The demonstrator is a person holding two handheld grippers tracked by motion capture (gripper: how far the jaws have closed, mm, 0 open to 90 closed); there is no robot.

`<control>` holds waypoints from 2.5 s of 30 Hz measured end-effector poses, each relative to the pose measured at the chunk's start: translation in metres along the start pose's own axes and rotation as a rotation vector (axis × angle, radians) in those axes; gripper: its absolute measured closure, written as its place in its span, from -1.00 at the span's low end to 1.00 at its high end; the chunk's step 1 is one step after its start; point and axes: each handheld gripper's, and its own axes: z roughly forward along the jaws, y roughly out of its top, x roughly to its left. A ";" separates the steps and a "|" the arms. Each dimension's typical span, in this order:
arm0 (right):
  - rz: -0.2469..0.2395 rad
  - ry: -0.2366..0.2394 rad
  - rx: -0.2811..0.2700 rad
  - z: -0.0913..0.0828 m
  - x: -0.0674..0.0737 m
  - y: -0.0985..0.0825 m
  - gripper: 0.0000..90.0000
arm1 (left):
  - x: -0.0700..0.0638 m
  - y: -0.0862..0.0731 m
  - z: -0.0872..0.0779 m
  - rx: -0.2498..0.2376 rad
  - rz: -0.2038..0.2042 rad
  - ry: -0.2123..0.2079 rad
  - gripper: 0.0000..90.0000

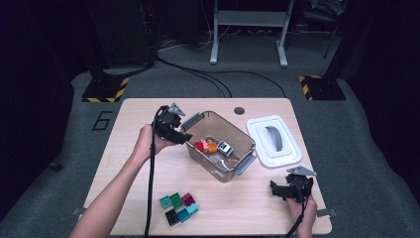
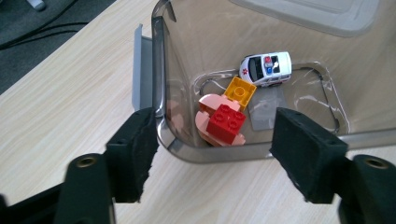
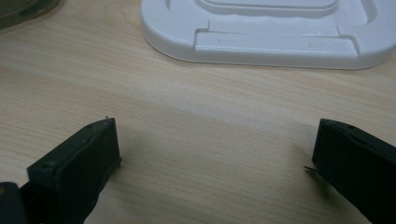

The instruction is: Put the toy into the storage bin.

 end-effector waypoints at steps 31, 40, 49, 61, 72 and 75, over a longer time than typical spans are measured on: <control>0.003 -0.001 0.001 0.000 0.000 0.000 -1.00 | -0.025 -0.120 -0.017 0.015 -0.065 -0.012 -0.69; 0.001 0.000 0.000 0.000 0.000 0.000 -1.00 | -0.041 -0.159 -0.002 0.063 -0.094 -0.034 -0.68; 0.002 -0.001 0.000 0.000 0.000 0.000 -1.00 | -0.057 -0.181 0.005 0.077 -0.117 -0.095 -0.68; 0.003 -0.001 0.001 0.000 0.000 0.000 -1.00 | -0.073 -0.188 0.012 0.093 -0.066 -0.138 -0.26; 0.003 -0.001 0.000 0.000 0.000 0.000 -1.00 | -0.075 -0.188 0.015 0.126 -0.056 -0.139 0.12; 0.003 -0.001 0.001 0.000 0.000 0.000 -1.00 | -0.076 -0.188 0.016 0.117 -0.057 -0.136 0.26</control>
